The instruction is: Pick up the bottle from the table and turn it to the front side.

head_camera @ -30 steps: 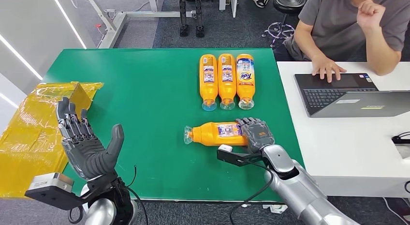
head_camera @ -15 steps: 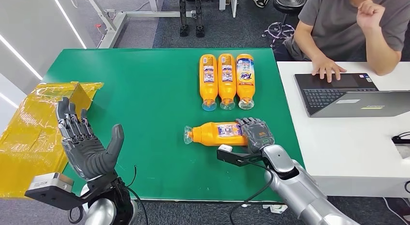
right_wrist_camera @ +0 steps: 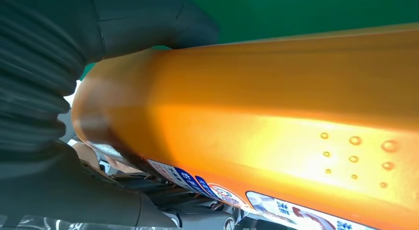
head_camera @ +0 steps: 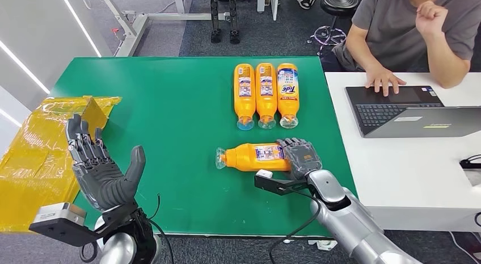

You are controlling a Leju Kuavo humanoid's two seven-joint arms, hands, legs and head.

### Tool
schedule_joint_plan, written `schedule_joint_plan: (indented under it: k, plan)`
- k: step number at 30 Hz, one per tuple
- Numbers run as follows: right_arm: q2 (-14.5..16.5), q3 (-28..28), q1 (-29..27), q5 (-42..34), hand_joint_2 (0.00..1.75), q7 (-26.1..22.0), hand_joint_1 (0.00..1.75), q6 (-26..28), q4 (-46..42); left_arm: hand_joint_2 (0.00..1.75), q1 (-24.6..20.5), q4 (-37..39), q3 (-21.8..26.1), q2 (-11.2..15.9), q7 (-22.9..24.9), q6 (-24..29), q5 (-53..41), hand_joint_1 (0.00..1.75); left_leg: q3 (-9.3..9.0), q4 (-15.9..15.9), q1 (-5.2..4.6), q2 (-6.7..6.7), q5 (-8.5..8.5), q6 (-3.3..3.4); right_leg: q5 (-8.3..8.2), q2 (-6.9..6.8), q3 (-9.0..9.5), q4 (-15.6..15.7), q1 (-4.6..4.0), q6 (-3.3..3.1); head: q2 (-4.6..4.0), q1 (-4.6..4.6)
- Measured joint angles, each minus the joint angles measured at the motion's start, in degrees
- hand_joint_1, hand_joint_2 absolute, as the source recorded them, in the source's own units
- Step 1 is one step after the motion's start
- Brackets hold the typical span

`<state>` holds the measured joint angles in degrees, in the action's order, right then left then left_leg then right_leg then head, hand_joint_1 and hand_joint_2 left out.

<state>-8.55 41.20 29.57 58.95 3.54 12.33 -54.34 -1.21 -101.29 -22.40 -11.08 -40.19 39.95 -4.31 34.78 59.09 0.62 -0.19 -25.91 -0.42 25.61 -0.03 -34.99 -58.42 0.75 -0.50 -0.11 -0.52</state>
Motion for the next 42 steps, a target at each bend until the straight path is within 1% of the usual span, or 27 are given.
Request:
schedule_joint_plan:
  k: [42]
  plan:
    - [0.0,-0.04,0.0,0.0,1.75,0.0,1.75,0.0,0.0,1.75,0.0,0.0,0.02,0.0,0.0,0.0,0.0,0.0,0.13,0.0,0.0,0.0,-0.01,0.0,0.0,0.0,-0.14,0.0,0.0,0.0,0.0,0.0]
